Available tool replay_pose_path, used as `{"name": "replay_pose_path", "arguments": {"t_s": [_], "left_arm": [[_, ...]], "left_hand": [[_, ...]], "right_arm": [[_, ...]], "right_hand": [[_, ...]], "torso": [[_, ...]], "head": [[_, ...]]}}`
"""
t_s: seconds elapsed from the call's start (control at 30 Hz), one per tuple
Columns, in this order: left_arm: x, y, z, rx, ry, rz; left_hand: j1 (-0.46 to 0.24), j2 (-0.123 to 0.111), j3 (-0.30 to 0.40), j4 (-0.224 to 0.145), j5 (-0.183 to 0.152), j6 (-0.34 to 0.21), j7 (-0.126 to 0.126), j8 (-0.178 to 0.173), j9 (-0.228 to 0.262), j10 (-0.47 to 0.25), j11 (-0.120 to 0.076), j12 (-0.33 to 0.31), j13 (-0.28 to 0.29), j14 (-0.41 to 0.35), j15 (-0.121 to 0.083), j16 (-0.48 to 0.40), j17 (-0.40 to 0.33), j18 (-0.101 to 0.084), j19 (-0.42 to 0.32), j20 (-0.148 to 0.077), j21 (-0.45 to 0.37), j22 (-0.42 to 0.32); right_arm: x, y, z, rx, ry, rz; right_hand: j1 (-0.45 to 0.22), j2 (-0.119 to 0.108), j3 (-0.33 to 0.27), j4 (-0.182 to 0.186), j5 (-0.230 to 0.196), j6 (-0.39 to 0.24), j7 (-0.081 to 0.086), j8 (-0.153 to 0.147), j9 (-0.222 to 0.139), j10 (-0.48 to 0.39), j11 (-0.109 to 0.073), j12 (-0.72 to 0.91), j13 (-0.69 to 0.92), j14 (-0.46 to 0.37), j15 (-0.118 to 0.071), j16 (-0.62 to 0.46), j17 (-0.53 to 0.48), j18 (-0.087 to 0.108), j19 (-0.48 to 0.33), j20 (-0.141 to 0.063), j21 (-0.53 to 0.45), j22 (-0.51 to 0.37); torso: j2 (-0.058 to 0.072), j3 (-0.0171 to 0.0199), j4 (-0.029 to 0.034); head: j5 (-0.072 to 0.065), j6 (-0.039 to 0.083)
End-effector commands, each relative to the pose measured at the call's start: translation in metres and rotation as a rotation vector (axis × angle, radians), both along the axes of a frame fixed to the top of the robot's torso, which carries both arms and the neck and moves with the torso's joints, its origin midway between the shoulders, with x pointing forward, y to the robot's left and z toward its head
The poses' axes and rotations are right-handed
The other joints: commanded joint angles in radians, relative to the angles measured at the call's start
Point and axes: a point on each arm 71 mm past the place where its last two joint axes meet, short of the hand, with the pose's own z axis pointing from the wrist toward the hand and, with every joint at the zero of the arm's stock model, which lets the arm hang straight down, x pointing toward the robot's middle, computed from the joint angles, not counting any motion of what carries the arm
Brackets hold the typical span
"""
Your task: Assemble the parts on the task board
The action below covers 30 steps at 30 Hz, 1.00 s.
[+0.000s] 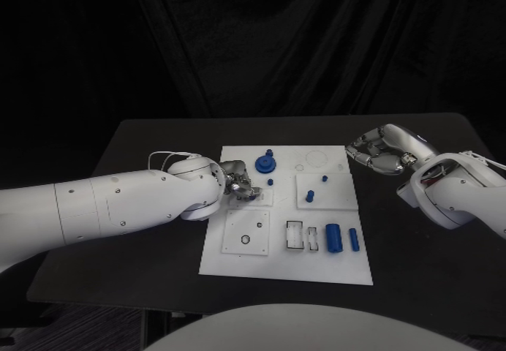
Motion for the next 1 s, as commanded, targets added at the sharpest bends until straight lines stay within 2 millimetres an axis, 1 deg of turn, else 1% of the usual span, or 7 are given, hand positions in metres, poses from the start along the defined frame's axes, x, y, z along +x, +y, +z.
{"name": "replay_pose_path", "arguments": {"t_s": [0.03,0.13,0.3,0.4,0.6,0.83,1.0], "left_arm": [[-0.0064,0.0001,-0.0104,0.016,0.047,-0.012],[-0.0063,0.0013,-0.0106,0.017,0.047,-0.010],[-0.0062,0.0024,-0.0107,0.018,0.047,-0.005],[-0.0061,0.0030,-0.0107,0.018,0.046,-0.002],[-0.0060,0.0038,-0.0107,0.016,0.044,-0.001],[-0.0057,0.0049,-0.0107,0.014,0.043,0.000],[-0.0056,0.0057,-0.0109,0.015,0.043,0.001]], "left_hand": [[-0.012,0.001,-0.011,0.002,-0.007,0.009,0.004,-0.005,0.002,0.104,-0.005,0.004,0.263,0.104,-0.004,0.003,0.263,0.004,0.035,-0.005,-0.007,0.185],[-0.024,-0.002,-0.026,0.011,-0.016,0.012,0.004,-0.009,0.004,0.104,-0.004,0.004,0.263,0.104,-0.004,0.003,0.263,0.004,0.034,-0.005,-0.008,0.185],[-0.040,0.001,-0.054,0.029,-0.055,0.018,0.005,-0.017,0.007,0.104,-0.003,0.004,0.263,0.104,-0.003,0.003,0.263,0.004,0.035,-0.004,-0.008,0.186],[-0.044,0.004,-0.065,0.037,-0.068,0.020,0.005,-0.021,0.008,0.104,-0.003,0.004,0.263,0.104,-0.003,0.003,0.263,0.004,0.035,-0.004,-0.008,0.187],[-0.045,0.004,-0.069,0.039,-0.073,0.020,0.005,-0.023,0.009,0.104,-0.003,0.004,0.263,0.104,-0.003,0.003,0.263,0.004,0.035,-0.004,-0.009,0.186],[-0.050,0.007,-0.090,0.052,-0.096,0.019,0.007,-0.031,0.010,0.104,-0.002,0.004,0.263,0.104,-0.002,0.003,0.263,0.005,0.034,-0.003,-0.011,0.186],[-0.051,0.006,-0.094,0.054,-0.100,0.017,0.007,-0.033,0.011,0.104,-0.001,0.004,0.263,0.104,-0.001,0.003,0.263,0.005,0.034,-0.003,-0.011,0.186]], "right_arm": [[-0.0005,-0.0009,-0.0022,-0.008,0.015,-0.010],[-0.0005,-0.0010,-0.0025,-0.009,0.018,-0.012],[-0.0006,-0.0009,-0.0028,-0.010,0.020,-0.012],[-0.0007,-0.0008,-0.0030,-0.010,0.022,-0.012],[-0.0009,-0.0008,-0.0034,-0.011,0.025,-0.012],[-0.0010,-0.0009,-0.0038,-0.012,0.029,-0.013],[-0.0012,-0.0013,-0.0039,-0.012,0.031,-0.014]], "right_hand": [[0.015,-0.004,0.010,-0.004,0.011,0.005,0.000,0.004,-0.001,-0.007,-0.003,-0.004,0.089,0.003,-0.004,-0.002,0.045,0.021,0.003,-0.001,-0.006,0.119],[0.019,-0.006,0.012,-0.005,0.016,0.005,0.001,0.005,-0.001,-0.007,-0.003,-0.004,0.089,0.003,-0.004,-0.002,0.045,0.020,0.004,-0.001,-0.006,0.119],[0.032,-0.011,0.019,-0.011,0.029,0.006,0.001,0.005,-0.001,-0.007,-0.003,-0.004,0.088,0.003,-0.005,-0.001,0.044,0.020,0.005,-0.002,-0.007,0.120],[0.034,-0.012,0.021,-0.012,0.032,0.006,0.001,0.006,-0.001,-0.007,-0.003,-0.003,0.088,0.003,-0.005,-0.002,0.044,0.021,0.004,-0.002,-0.008,0.120],[0.043,-0.013,0.032,-0.012,0.057,0.006,0.002,0.007,-0.001,-0.008,-0.002,-0.004,0.087,0.003,-0.004,-0.001,0.044,0.020,0.005,-0.002,-0.009,0.120],[0.045,-0.014,0.034,-0.012,0.063,0.006,0.002,0.007,-0.001,-0.008,-0.002,-0.004,0.087,0.003,-0.004,-0.001,0.043,0.020,0.005,-0.002,-0.010,0.120],[0.045,-0.014,0.034,-0.012,0.063,0.006,0.002,0.007,-0.001,-0.008,-0.002,-0.004,0.087,0.003,-0.004,-0.001,0.043,0.020,0.005,-0.002,-0.010,0.120]], "torso": [[0.000,-0.0002,0.0000],[0.000,0.0000,0.0003],[0.000,-0.0002,0.0003],[0.001,0.0001,0.0001],[0.001,0.0002,0.0006],[0.001,-0.0003,0.0002],[0.001,-0.0001,0.0005]], "head": [[0.000,0.000],[0.001,0.000],[0.001,0.000],[0.000,0.000],[-0.001,0.000],[0.001,0.000],[0.000,0.000]]}}
